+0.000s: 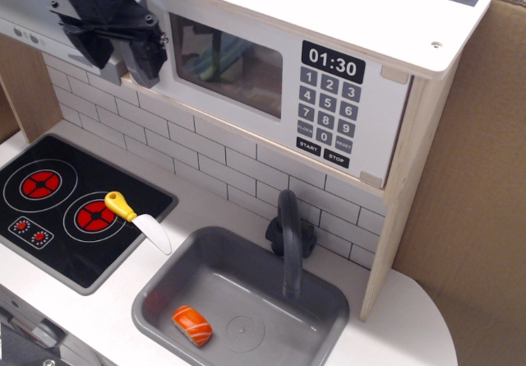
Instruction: Open microwave
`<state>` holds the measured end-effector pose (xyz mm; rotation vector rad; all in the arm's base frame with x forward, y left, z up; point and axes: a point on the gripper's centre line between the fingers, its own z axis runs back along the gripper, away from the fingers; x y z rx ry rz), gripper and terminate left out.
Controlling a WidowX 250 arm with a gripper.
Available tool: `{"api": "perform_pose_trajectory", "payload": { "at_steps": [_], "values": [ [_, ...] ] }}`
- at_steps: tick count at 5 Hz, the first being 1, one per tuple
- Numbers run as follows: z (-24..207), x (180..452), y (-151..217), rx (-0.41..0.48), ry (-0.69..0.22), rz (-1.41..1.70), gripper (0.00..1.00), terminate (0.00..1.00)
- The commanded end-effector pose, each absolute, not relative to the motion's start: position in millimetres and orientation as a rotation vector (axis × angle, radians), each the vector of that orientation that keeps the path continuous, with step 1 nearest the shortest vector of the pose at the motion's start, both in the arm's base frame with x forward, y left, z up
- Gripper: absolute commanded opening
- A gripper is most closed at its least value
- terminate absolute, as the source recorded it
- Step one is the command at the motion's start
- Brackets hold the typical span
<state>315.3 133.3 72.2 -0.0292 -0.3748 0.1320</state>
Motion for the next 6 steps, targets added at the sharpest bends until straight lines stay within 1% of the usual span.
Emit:
{"api": "perform_pose_trajectory", "payload": {
  "at_steps": [1,2,4,5,6],
  "values": [
    [89.7,328.2,132.5,0.015,-0.455,0.106,1.0,0.0],
    [89.7,326.4,132.5,0.004,-0.458,0.043,0.0,0.0],
    [89.6,321.3,132.7,-0.001,-0.466,-0.014,0.0,0.0],
    [90.1,311.0,133.0,-0.005,-0.469,-0.028,0.0,0.0],
    [91.2,294.3,134.1,-0.014,-0.457,-0.038,0.0,0.0]
  ]
}}
